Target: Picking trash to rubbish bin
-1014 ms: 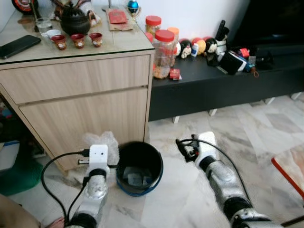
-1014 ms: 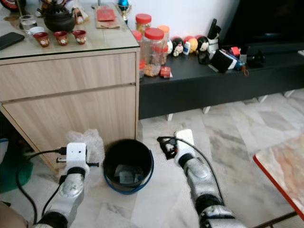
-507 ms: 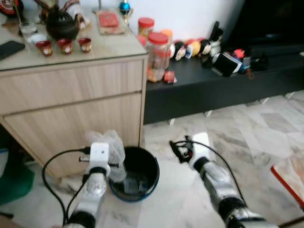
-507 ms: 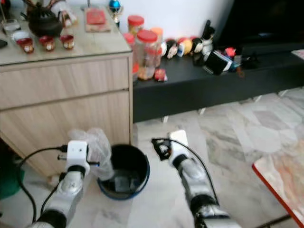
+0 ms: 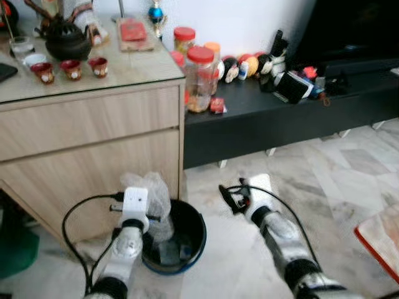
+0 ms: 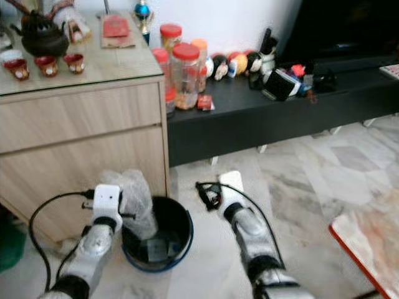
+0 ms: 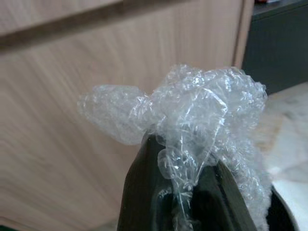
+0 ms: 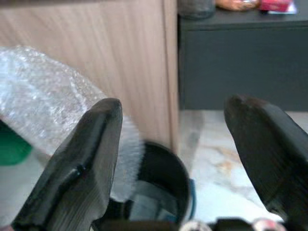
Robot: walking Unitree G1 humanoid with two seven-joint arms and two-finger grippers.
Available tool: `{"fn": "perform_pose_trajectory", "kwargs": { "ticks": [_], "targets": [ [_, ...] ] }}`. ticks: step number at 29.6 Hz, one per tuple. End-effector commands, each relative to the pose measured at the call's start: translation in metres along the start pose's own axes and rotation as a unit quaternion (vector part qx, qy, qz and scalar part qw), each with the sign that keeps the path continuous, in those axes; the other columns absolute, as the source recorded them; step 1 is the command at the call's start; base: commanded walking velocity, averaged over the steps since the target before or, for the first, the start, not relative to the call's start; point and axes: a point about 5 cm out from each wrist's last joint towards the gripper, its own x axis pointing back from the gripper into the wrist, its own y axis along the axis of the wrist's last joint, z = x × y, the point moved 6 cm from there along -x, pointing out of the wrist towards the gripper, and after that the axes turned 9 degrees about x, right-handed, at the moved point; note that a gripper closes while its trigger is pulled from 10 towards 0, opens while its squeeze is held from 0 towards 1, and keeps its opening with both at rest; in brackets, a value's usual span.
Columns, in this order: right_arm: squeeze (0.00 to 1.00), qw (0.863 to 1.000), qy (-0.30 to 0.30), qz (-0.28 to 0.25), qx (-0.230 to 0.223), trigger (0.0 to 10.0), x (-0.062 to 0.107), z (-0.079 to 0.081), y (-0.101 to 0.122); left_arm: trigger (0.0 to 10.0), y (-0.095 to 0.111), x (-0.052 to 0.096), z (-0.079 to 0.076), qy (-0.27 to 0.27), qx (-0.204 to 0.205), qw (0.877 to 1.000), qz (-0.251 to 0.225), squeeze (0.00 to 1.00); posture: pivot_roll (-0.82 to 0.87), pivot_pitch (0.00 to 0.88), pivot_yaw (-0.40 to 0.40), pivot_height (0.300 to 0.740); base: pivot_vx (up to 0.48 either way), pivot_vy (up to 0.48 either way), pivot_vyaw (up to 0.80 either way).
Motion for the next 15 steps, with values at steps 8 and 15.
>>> {"fn": "perform_pose_trajectory", "kwargs": {
  "ticks": [8, 15],
  "targets": [
    [0.0, 1.0, 0.002, 0.004, 0.007, 10.0, 0.004, -0.006, -0.003, 10.0, -0.007, 0.003, -0.015, -0.023, 0.006, 1.0, 0.015, 0.0, 0.01, 0.077, -0.051, 0.74, 0.31, 0.0, 0.0],
    [0.0, 0.998, 0.058, -0.001, 0.014, 10.0, 0.0, 0.011, 0.002, 10.0, -0.008, 0.003, -0.014, -0.023, 0.009, 1.0, 0.02, 0.0, 0.01, 0.097, -0.055, 0.74, 0.31, 0.0, 0.0]
  ]
}}
